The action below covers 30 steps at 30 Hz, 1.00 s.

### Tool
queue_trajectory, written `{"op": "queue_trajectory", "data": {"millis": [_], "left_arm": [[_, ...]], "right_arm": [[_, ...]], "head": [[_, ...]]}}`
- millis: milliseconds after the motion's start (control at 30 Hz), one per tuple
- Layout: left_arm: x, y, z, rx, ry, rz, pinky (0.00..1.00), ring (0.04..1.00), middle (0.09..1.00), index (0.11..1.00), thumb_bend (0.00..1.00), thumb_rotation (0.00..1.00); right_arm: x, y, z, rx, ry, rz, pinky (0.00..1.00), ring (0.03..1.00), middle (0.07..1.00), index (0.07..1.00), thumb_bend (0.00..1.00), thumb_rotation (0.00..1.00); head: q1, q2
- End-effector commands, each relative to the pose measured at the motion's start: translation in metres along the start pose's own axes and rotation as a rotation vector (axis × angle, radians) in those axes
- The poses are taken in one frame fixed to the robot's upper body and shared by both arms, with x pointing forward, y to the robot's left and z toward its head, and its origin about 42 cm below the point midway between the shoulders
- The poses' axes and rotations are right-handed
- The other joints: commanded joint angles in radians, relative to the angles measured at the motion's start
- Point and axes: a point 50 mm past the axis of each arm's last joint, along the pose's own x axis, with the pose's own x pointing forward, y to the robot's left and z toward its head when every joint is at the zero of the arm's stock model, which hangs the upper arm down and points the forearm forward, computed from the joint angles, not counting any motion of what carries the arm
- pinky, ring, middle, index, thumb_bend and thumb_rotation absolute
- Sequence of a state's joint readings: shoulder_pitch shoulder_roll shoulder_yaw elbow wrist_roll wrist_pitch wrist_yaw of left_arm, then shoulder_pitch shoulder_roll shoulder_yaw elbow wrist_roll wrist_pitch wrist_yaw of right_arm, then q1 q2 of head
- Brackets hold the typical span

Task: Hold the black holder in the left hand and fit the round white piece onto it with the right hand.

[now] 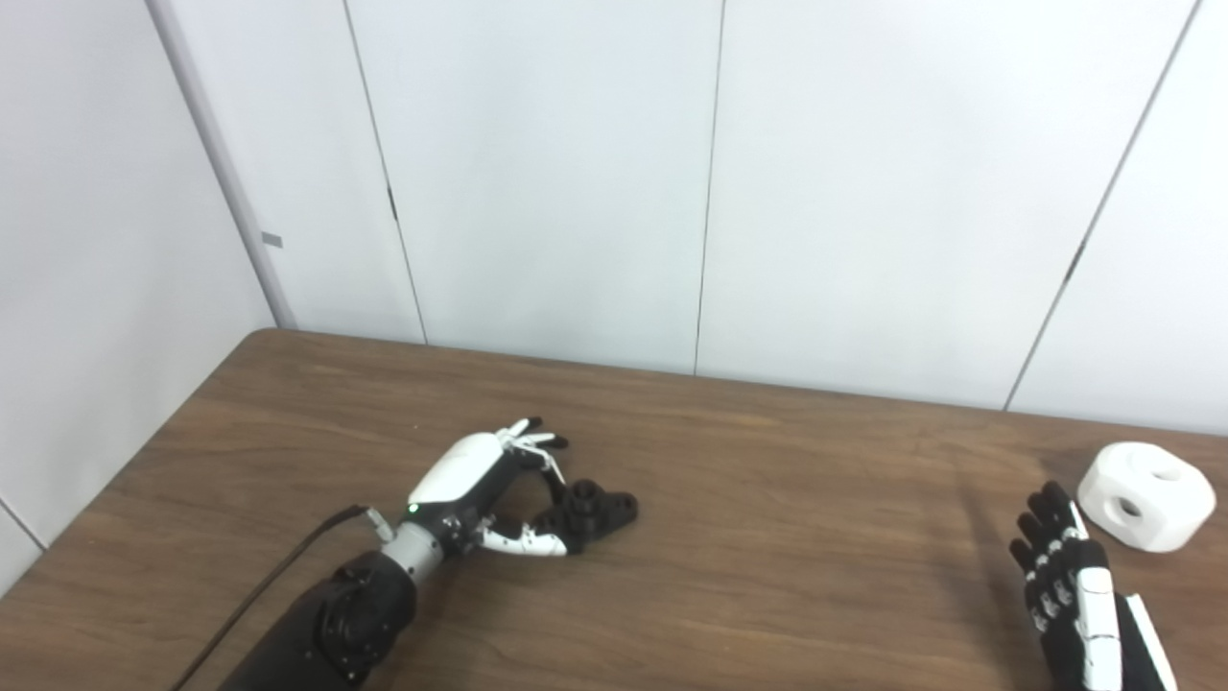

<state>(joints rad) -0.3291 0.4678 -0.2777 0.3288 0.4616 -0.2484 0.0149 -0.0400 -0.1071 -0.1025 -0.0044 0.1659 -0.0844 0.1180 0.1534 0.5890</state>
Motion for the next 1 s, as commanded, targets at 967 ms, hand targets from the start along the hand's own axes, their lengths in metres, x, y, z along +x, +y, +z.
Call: {"op": "queue_trajectory", "data": {"millis": [967], "left_arm": [[-0.005,-0.032,0.053,-0.057,-0.236,-0.193,1.0,1.0,0.875,0.481,0.52,0.05]], "right_arm": [[-0.006,0.023,-0.009,0.003,0.017,-0.011,0.98,0.991,0.991,0.985,0.47,0.97]], "head": [[-0.13,0.061]]}}
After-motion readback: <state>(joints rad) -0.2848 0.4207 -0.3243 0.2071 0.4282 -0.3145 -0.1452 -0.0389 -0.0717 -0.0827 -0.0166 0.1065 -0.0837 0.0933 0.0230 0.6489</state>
